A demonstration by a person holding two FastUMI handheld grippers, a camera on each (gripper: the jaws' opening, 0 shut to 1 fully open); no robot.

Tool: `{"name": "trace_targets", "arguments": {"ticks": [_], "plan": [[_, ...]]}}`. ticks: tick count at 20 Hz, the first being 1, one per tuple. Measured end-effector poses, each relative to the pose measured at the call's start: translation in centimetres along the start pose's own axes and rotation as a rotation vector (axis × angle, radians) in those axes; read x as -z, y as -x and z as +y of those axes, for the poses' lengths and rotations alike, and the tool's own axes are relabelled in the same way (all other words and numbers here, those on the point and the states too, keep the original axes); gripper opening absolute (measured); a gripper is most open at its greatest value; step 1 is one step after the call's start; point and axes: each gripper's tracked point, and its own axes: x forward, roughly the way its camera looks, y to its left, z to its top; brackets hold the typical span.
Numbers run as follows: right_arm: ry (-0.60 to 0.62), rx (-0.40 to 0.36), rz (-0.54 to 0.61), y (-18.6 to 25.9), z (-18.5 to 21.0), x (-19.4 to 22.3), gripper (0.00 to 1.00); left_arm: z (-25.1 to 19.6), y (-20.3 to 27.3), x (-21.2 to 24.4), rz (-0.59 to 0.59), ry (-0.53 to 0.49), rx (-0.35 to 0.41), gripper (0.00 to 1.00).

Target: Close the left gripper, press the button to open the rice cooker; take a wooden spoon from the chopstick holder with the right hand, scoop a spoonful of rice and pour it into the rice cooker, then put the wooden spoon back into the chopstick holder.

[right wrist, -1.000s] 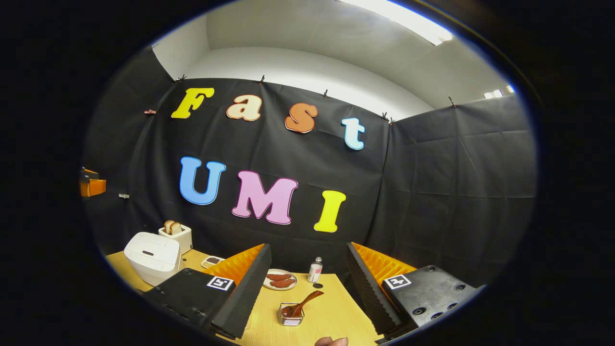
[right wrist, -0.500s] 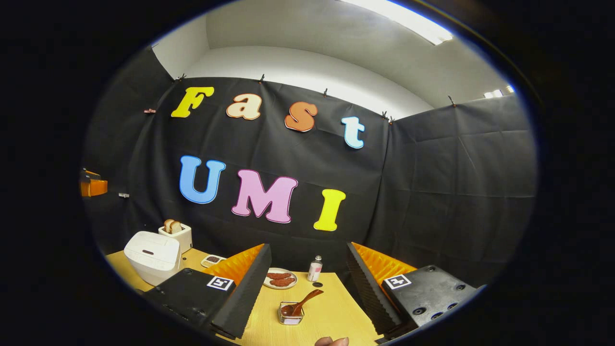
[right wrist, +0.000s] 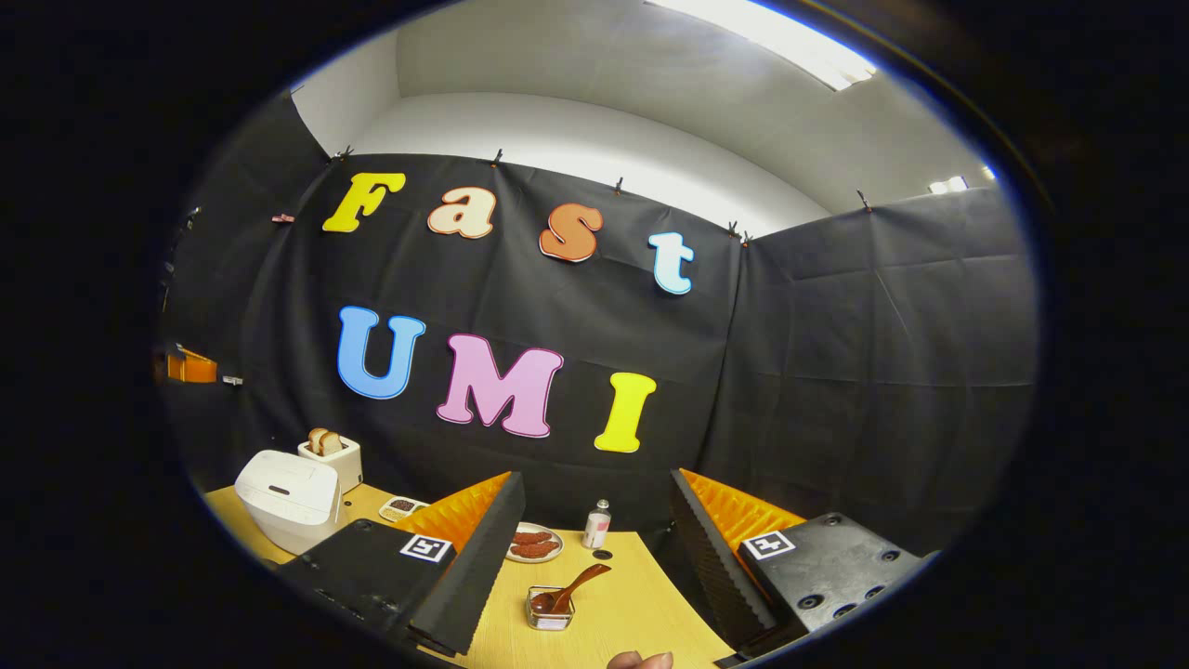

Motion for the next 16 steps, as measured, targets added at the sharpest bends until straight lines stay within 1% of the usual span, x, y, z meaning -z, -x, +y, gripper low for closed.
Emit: {"name": "trace_targets", "arguments": {"ticks": [1, 3, 5, 8, 10, 12, 16], "plan": [[0.008, 0.007, 0.003, 0.0, -0.3, 0.2, 0.98, 0.1, -1.2, 0.9, 0.034, 0.005, 0.029, 0.07], [0.018, 0.017, 0.016, -0.1, -0.8, 0.8, 0.98, 0.1, -3.5, 3.5, 0.106, 0.046, 0.088, 0.07], [0.015, 0.033, 0.033, 0.0, -1.3, 1.5, 0.98, 0.8, -5.9, 6.5, 0.174, 0.082, 0.108, 0.07], [0.026, 0.056, 0.048, 0.0, -1.9, 1.9, 0.98, 2.1, -9.1, 11.4, 0.278, 0.102, 0.103, 0.07], [0.035, 0.066, 0.033, 0.1, -2.2, 1.3, 0.98, 2.8, -10.4, 14.4, 0.346, 0.119, 0.101, 0.07], [0.04, 0.068, 0.03, -0.1, -2.4, 1.3, 0.98, 3.1, -11.7, 16.4, 0.39, 0.121, 0.096, 0.07], [0.046, 0.084, 0.035, -0.5, -2.9, 1.4, 0.98, 3.7, -13.6, 19.5, 0.461, 0.118, 0.061, 0.07]]}}
